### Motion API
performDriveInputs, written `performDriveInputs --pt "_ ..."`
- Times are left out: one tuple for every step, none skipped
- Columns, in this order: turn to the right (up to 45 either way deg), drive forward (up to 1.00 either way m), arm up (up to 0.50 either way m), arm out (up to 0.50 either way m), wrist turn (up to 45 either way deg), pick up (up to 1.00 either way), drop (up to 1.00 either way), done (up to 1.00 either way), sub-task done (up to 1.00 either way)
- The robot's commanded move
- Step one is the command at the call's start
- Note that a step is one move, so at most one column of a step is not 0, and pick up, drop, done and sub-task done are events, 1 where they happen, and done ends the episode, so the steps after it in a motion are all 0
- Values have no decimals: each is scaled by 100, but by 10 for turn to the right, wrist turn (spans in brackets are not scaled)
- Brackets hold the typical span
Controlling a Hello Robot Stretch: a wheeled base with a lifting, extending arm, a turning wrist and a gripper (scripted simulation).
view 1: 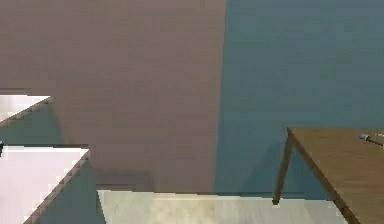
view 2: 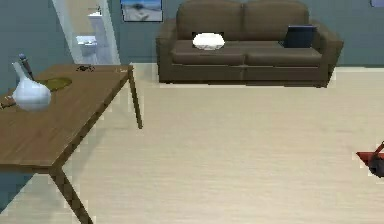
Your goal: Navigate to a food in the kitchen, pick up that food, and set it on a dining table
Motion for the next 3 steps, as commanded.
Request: performDriveInputs --pt "-450 0 0 0 0 0 0 0 0" --pt "-450 0 0 0 0 0 0 0 0" --pt "-450 0 0 0 0 0 0 0 0"
